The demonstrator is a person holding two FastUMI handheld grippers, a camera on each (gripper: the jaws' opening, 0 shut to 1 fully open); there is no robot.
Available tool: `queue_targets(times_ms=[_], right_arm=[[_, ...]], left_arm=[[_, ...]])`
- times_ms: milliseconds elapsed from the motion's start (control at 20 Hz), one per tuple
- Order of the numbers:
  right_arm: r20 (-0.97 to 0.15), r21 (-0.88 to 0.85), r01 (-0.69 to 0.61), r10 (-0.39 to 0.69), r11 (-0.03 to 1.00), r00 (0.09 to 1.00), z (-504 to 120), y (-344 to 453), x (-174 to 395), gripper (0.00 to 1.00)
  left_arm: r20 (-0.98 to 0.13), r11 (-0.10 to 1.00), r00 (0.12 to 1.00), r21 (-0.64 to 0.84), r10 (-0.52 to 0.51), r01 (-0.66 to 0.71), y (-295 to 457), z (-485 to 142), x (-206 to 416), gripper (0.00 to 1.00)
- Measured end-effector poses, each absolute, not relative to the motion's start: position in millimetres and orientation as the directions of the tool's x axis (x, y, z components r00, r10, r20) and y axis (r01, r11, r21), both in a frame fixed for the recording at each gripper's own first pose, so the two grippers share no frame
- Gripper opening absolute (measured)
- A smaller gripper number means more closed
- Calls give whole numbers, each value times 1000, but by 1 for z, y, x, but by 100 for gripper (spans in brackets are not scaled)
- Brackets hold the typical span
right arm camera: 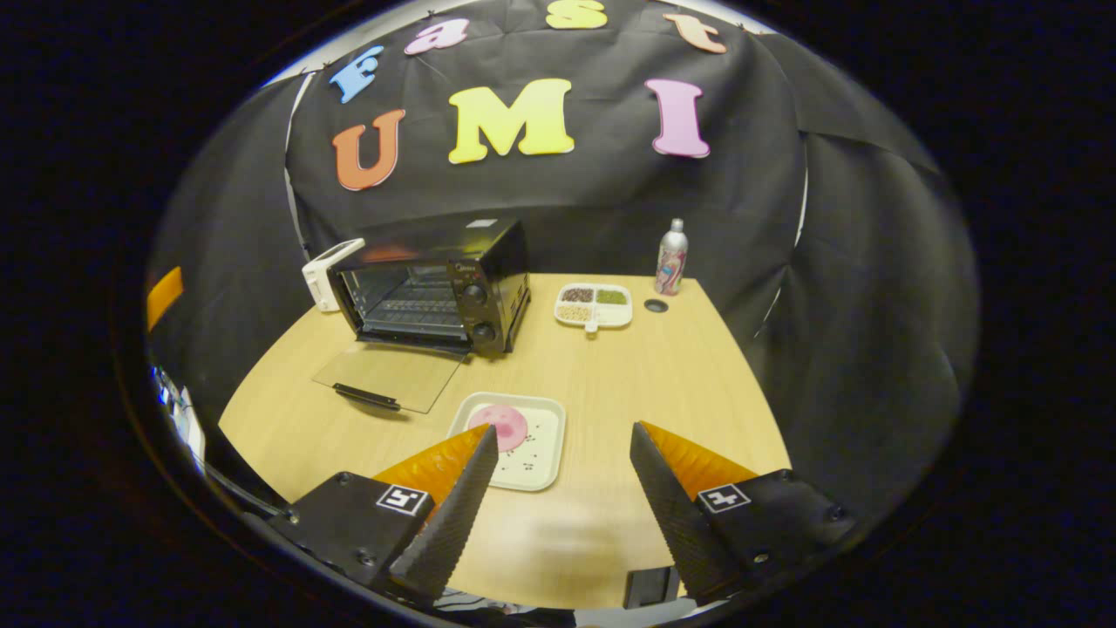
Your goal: Open the electric oven with the left hand, put the food in, and close the electric oven.
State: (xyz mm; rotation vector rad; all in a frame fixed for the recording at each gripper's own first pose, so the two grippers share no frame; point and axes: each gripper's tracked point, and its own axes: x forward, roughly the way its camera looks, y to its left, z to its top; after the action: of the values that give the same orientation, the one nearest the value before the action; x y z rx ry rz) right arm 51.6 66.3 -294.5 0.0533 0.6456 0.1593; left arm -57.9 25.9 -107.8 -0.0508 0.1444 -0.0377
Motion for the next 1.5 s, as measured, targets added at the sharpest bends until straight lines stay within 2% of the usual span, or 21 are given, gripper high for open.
queue_targets(times_ms=[200,300,550,750,850,1050,1100,1250,1450,1500], right_arm=[[-675,157,-140,210,978,708,-346,73,85,86],[-719,170,-160,234,972,654,-375,77,100,84],[-801,228,-190,295,955,521,-426,91,126,72],[-849,251,-205,317,946,423,-445,96,131,57],[-863,234,-210,302,949,404,-444,93,135,49],[-904,153,-228,229,962,361,-451,89,136,24],[-915,139,-235,215,962,341,-450,90,135,27],[-934,142,-230,207,963,290,-449,89,137,25],[-940,186,-218,237,958,243,-449,85,140,16],[-939,207,-210,254,956,231,-449,85,140,11]], left_arm=[[-119,999,993,-18,25,-28,30,-76,-76,96],[-118,999,992,-17,49,-52,28,-66,-81,96],[-129,992,984,-25,120,-124,21,-56,-84,96],[-151,980,970,-31,188,-195,24,-61,-83,96],[-154,973,963,-31,222,-230,27,-61,-84,96],[-167,957,946,-34,278,-288,33,-68,-87,96],[-168,953,942,-35,291,-301,35,-70,-87,96],[-176,939,929,-51,326,-340,35,-75,-90,96],[-191,921,911,-66,365,-383,38,-82,-95,96],[-193,918,908,-68,373,-391,39,-82,-95,96]])
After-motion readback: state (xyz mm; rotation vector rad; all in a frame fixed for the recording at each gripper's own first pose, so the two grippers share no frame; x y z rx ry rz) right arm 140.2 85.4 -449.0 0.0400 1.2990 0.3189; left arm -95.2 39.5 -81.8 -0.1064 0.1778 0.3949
